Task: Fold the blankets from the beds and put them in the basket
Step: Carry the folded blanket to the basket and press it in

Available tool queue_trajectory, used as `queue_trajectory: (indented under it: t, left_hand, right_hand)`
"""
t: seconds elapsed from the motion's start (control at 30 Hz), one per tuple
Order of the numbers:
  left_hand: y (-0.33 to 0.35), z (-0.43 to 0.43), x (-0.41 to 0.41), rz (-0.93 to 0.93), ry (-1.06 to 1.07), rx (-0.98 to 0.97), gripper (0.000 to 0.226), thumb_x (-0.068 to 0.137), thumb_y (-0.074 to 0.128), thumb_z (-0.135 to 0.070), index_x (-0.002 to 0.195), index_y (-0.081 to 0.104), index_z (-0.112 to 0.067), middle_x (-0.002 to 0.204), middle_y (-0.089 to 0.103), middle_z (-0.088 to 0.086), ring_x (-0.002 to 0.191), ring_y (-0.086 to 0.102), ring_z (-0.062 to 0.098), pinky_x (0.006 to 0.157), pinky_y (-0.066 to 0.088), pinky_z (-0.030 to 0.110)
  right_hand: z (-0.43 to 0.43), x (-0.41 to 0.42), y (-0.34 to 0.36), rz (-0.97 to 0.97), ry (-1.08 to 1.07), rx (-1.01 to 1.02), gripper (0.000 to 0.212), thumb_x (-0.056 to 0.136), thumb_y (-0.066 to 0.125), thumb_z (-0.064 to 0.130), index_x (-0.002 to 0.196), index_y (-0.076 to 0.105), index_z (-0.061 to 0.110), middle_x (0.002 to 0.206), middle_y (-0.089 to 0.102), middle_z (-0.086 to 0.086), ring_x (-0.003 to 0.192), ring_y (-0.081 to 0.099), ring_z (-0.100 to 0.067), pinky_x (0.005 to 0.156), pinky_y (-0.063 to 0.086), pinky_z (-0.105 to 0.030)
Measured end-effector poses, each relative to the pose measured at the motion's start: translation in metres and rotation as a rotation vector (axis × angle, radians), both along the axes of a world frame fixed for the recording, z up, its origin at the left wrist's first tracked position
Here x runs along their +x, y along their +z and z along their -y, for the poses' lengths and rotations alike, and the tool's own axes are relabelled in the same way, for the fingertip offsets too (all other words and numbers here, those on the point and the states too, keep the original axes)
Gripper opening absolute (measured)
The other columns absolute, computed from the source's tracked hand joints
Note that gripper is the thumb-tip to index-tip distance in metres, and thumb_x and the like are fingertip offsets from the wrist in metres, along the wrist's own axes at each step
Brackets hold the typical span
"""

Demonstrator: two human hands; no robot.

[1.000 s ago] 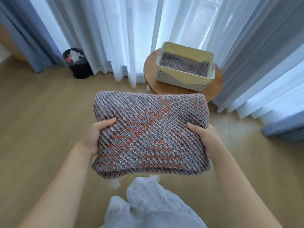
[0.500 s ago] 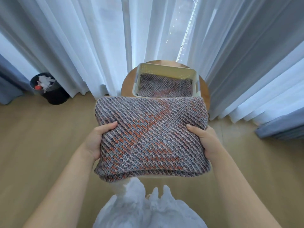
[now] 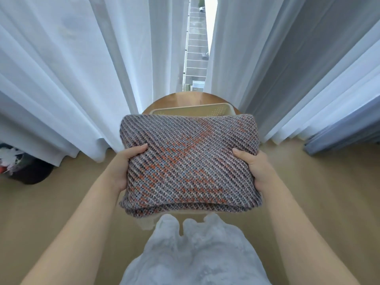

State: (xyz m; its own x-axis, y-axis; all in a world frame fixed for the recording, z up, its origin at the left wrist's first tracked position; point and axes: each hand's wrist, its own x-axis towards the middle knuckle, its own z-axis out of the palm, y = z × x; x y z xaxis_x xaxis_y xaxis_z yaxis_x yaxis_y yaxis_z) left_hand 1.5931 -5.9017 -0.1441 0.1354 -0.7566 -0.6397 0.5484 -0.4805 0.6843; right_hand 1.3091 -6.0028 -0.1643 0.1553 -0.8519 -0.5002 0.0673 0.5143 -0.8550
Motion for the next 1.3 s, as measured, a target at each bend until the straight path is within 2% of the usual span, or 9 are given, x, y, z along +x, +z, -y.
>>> queue_trajectory:
  t: [0.27, 0.47, 0.6, 0.63, 0.73, 0.8, 1.03, 1.13, 1.3]
  left_hand:
    - [0.01, 0.096, 0.006, 0.049, -0.084, -0.013, 0.021, 0.09, 0.051, -0.017, 0.105, 0.061, -0.006, 0.082, 0.075, 0.007, 0.069, 0.072, 0.021, 0.071, 0.051, 0.035]
    - [0.021, 0.187, -0.022, 0.094, -0.167, -0.059, 0.037, 0.087, 0.056, -0.016, 0.122, 0.056, -0.003, 0.093, 0.074, 0.01, 0.078, 0.073, 0.024, 0.06, 0.058, 0.03]
    - [0.026, 0.239, -0.054, 0.087, -0.239, -0.046, 0.039, 0.087, 0.058, -0.021, 0.122, 0.055, -0.006, 0.096, 0.074, 0.01, 0.081, 0.072, 0.024, 0.066, 0.056, 0.032]
    - [0.028, 0.251, -0.063, 0.087, -0.26, -0.049, 0.036, 0.087, 0.057, -0.021, 0.12, 0.057, -0.006, 0.095, 0.074, 0.009, 0.08, 0.072, 0.024, 0.068, 0.055, 0.032]
    - [0.034, 0.28, -0.083, 0.082, -0.269, -0.07, 0.029, 0.089, 0.056, -0.022, 0.113, 0.059, -0.006, 0.094, 0.074, 0.008, 0.081, 0.072, 0.023, 0.07, 0.055, 0.033]
    - [0.033, 0.288, -0.09, 0.084, -0.251, -0.067, 0.027, 0.089, 0.056, -0.021, 0.111, 0.059, -0.007, 0.093, 0.074, 0.008, 0.08, 0.072, 0.023, 0.07, 0.055, 0.033]
    - [-0.03, 0.237, -0.074, 0.327, -0.105, 0.162, 0.042, 0.079, 0.072, -0.018, 0.116, 0.056, -0.011, 0.109, 0.068, 0.01, 0.093, 0.067, 0.03, 0.082, 0.052, 0.042]
    - [-0.053, 0.2, -0.061, 0.452, -0.062, 0.238, 0.043, 0.078, 0.074, -0.018, 0.115, 0.054, -0.014, 0.112, 0.064, 0.005, 0.092, 0.062, 0.024, 0.089, 0.048, 0.041]
    - [-0.07, 0.163, -0.041, 0.586, -0.001, 0.248, 0.06, 0.077, 0.075, -0.021, 0.131, 0.05, -0.011, 0.124, 0.061, 0.005, 0.107, 0.059, 0.027, 0.099, 0.045, 0.047]
  right_hand:
    - [0.076, -0.002, 0.008, 0.011, -0.047, -0.02, 0.044, 0.077, 0.072, 0.008, 0.118, 0.058, 0.008, 0.114, 0.067, -0.011, 0.101, 0.066, -0.03, 0.088, 0.052, -0.045]
    - [0.143, -0.04, 0.023, 0.002, -0.092, -0.048, 0.033, 0.078, 0.07, 0.01, 0.11, 0.061, 0.013, 0.113, 0.067, -0.011, 0.101, 0.065, -0.03, 0.089, 0.051, -0.045]
    - [0.18, -0.073, 0.026, 0.034, -0.127, -0.049, 0.033, 0.076, 0.072, 0.011, 0.107, 0.062, 0.014, 0.111, 0.068, -0.011, 0.1, 0.066, -0.03, 0.088, 0.051, -0.046]
    - [0.189, -0.08, 0.026, 0.035, -0.137, -0.058, 0.039, 0.07, 0.076, 0.015, 0.107, 0.062, 0.014, 0.11, 0.068, -0.011, 0.1, 0.066, -0.031, 0.087, 0.052, -0.045]
    - [0.214, -0.101, 0.027, 0.02, -0.153, -0.071, 0.086, 0.039, 0.092, 0.035, 0.116, 0.061, 0.012, 0.113, 0.069, -0.011, 0.102, 0.066, -0.032, 0.088, 0.052, -0.048]
    - [0.228, -0.11, 0.022, 0.018, -0.148, -0.075, 0.096, 0.034, 0.093, 0.038, 0.12, 0.06, 0.011, 0.115, 0.068, -0.011, 0.104, 0.065, -0.032, 0.092, 0.05, -0.051]
    - [0.216, -0.089, -0.025, -0.069, -0.005, 0.01, 0.049, 0.071, 0.079, 0.015, 0.117, 0.06, 0.017, 0.115, 0.067, -0.006, 0.104, 0.065, -0.028, 0.094, 0.048, -0.052]
    - [0.198, -0.068, -0.05, -0.142, 0.076, 0.081, 0.047, 0.076, 0.075, 0.01, 0.119, 0.057, 0.015, 0.117, 0.065, -0.007, 0.103, 0.063, -0.027, 0.096, 0.047, -0.05]
    - [0.19, -0.03, -0.068, -0.182, 0.172, 0.056, 0.046, 0.077, 0.074, 0.008, 0.117, 0.054, 0.019, 0.114, 0.064, -0.001, 0.104, 0.061, -0.023, 0.097, 0.046, -0.049]
